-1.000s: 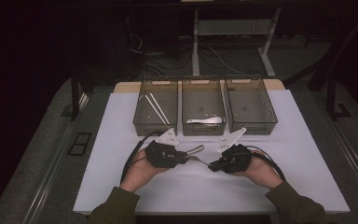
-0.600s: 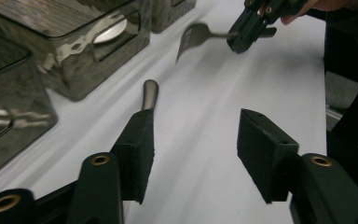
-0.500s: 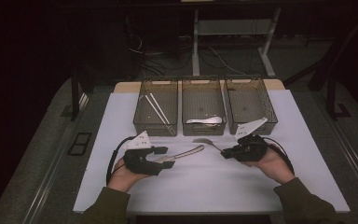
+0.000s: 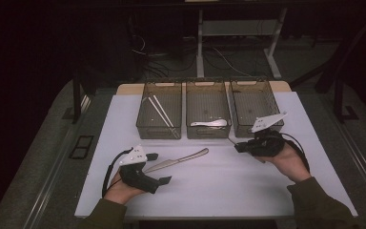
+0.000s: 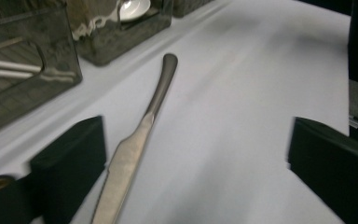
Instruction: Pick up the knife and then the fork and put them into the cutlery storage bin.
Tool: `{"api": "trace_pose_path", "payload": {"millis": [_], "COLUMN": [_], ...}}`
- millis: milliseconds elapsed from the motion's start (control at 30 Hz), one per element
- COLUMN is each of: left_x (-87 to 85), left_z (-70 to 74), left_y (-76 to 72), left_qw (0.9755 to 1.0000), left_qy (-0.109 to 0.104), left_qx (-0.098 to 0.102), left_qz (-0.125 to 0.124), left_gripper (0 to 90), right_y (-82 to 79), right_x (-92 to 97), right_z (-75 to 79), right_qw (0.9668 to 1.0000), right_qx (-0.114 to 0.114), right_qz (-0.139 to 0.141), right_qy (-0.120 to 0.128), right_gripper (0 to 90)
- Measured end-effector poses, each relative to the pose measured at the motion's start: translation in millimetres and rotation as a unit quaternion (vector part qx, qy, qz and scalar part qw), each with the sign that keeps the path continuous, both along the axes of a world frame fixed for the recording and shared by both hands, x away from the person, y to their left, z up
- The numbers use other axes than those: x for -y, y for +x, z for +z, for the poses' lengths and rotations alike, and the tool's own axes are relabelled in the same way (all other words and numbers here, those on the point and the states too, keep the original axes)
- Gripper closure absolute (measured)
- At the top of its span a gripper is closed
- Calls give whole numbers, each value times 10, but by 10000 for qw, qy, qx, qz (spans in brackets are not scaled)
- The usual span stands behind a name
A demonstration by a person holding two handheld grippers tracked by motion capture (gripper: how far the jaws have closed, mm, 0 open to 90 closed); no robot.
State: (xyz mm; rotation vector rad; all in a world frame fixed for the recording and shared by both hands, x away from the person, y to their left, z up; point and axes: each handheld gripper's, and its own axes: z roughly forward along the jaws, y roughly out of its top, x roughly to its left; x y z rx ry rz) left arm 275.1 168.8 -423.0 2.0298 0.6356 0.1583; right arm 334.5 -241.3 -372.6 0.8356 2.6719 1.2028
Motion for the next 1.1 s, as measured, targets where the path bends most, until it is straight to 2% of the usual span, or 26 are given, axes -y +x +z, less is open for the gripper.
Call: {"api": "trace_pose_path", "payload": {"millis": [200,567,833,1100], "left_x": [39,37,41,36], "left_z": [-32,-30,-27,-21], "left_y": [7,5,6,5], "left_qw": [9999,9999,9999,9999], "left_qy": [100,100,107,75], "left_qx": [-50,-68,-72,-62], "left_qz": [-44,-45,-67,-69], "left_gripper": [0,2,3,3], "right_y": [118,409,675,933], "right_x": [127,311,479,595], "right_z": [103,338,428,383], "right_qw": [9996,9971,9929,9876], "right_qx": [82,227,232,204], "right_qz": [-256,-707,-1145,-1550], "right_qy": [94,183,208,99], "right_gripper": [868,868,868,868]}}
